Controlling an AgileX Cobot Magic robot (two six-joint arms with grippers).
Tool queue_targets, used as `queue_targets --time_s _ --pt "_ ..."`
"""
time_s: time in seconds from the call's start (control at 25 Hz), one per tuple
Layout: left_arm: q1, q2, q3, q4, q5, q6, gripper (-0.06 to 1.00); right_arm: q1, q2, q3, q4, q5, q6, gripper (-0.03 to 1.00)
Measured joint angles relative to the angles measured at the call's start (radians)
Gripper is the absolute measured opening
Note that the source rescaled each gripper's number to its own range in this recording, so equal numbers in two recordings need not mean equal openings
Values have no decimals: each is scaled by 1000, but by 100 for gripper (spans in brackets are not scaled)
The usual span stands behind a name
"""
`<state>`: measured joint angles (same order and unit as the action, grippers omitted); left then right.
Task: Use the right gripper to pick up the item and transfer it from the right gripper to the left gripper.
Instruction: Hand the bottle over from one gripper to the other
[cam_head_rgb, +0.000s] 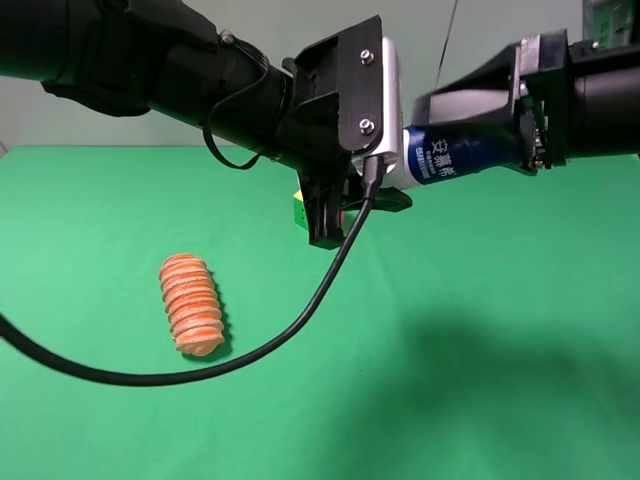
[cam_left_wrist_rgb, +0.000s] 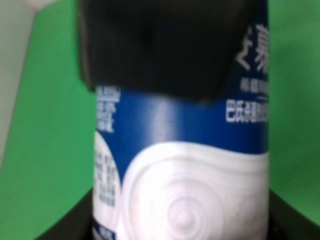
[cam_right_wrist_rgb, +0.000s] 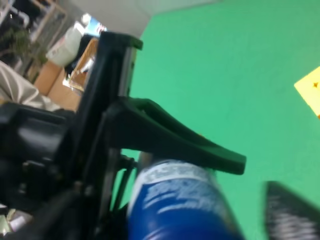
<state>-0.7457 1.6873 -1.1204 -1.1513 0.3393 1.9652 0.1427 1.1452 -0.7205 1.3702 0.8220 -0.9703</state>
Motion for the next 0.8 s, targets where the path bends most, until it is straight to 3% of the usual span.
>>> queue_targets --time_s 0.08,0.12,0.36,0.52,0.64,0.8 --pt "0 1 0 3 -6 0 5 0 -3 -2 2 -13 3 88" --pt "0 1 0 3 -7 0 5 0 -3 -2 4 -19 3 93" --pt "0 5 0 3 -7 0 5 0 -3 -4 7 -68 3 100" --pt "0 5 0 3 -7 0 5 0 -4 -63 -55 -81 10 100" --pt "0 5 0 3 -7 0 5 0 -21 -131 -151 -119 74 100" --pt "0 5 0 3 -7 0 5 -10 -54 -188 -433 -203 266 100"
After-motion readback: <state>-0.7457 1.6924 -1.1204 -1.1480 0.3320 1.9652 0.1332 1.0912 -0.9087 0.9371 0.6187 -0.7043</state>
